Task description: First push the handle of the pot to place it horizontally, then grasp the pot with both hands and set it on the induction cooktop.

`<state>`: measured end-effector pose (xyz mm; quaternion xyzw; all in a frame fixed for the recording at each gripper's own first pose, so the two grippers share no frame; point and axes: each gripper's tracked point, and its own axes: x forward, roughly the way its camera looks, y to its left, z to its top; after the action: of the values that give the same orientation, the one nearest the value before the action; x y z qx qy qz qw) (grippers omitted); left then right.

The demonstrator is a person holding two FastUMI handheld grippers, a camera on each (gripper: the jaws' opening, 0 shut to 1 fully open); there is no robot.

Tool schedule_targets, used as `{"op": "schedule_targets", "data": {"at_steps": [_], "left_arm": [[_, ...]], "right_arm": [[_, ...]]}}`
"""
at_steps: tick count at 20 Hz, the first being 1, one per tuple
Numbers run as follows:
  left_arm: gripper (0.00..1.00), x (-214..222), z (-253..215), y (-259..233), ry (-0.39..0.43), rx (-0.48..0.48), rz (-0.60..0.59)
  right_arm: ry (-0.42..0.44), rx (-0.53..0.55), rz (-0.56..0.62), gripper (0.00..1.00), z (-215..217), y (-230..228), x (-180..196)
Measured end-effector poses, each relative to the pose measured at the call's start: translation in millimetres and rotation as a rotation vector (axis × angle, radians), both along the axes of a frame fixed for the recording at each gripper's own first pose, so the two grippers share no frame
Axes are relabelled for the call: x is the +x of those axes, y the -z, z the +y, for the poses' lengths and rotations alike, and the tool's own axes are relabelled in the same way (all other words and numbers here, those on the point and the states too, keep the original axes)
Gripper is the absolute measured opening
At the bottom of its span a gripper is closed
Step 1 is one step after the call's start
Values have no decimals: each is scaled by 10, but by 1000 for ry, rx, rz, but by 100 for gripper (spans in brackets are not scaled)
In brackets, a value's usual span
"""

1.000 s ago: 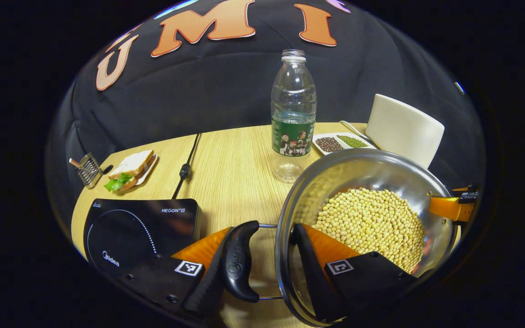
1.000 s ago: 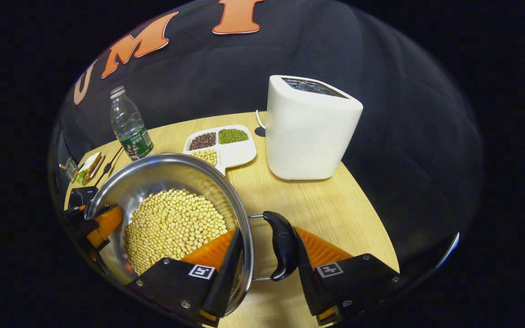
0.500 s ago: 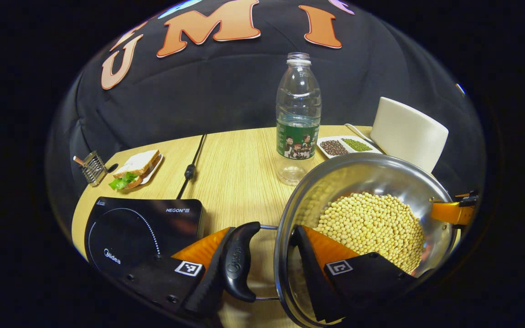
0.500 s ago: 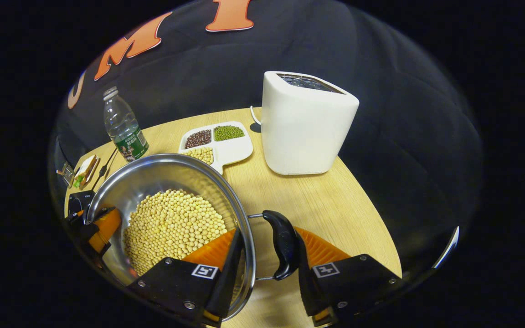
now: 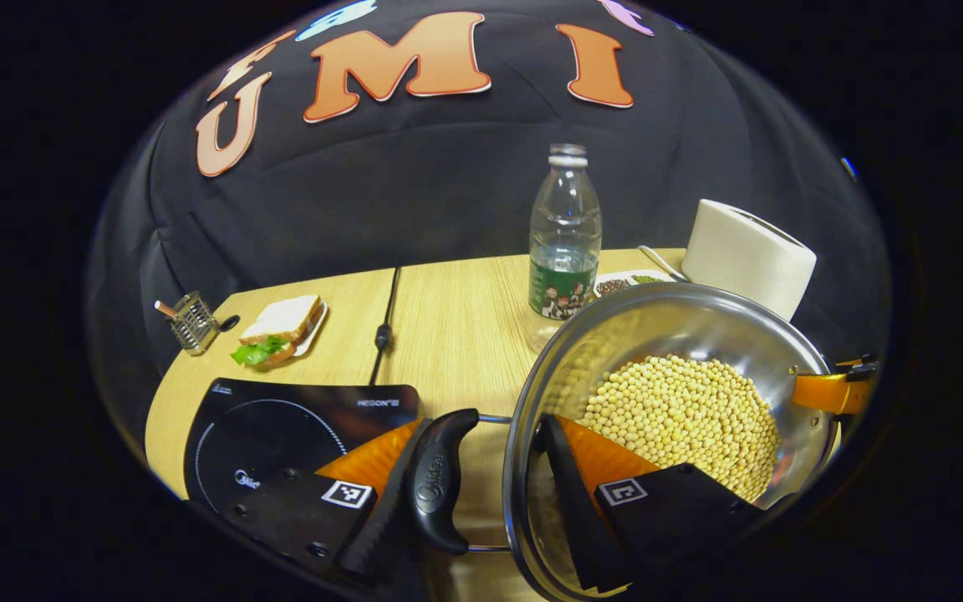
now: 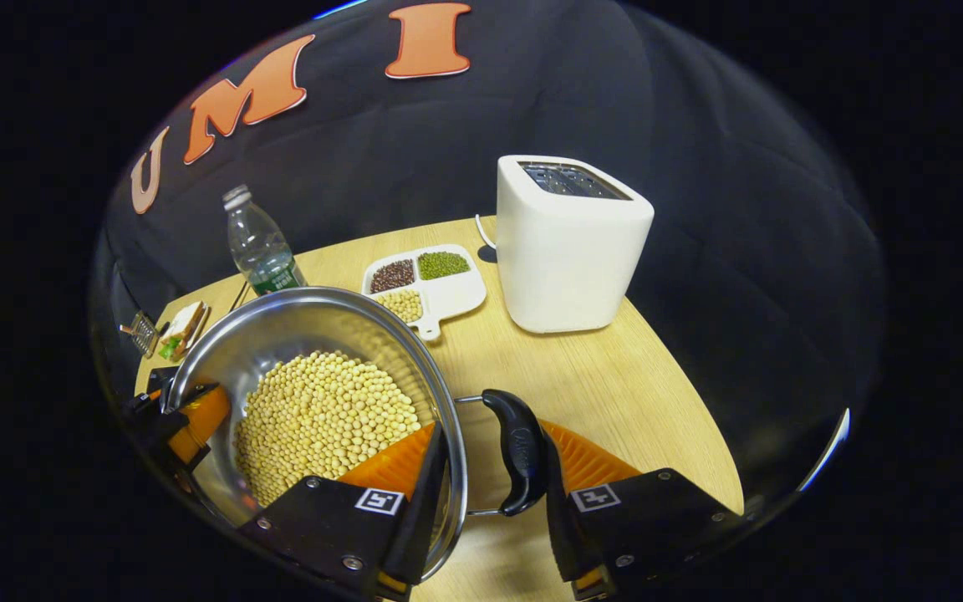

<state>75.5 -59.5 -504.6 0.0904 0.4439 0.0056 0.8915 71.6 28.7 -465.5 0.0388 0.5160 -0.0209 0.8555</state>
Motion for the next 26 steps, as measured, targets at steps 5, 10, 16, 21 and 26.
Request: {"op": "schedule_targets", "data": {"at_steps": [5,10,16,21,26], "left_arm": [[83,-21,348,-336,-31,-11,-20],[83,-92,764,-644,-80,-8,-60],[83,-266,1445,-947,-155,12,-81],[83,-413,1955,-1122,-206,24,-91],[83,-541,2409,-1195,-259,28,-98]], "right_arm": [[-53,55,-35,55,362,-367,-21],[-105,58,-74,54,764,-653,-14],[-187,73,-99,54,1401,-863,-41],[-252,90,-112,54,1901,-992,-74],[-312,80,-129,54,2331,-1068,-51]]}}
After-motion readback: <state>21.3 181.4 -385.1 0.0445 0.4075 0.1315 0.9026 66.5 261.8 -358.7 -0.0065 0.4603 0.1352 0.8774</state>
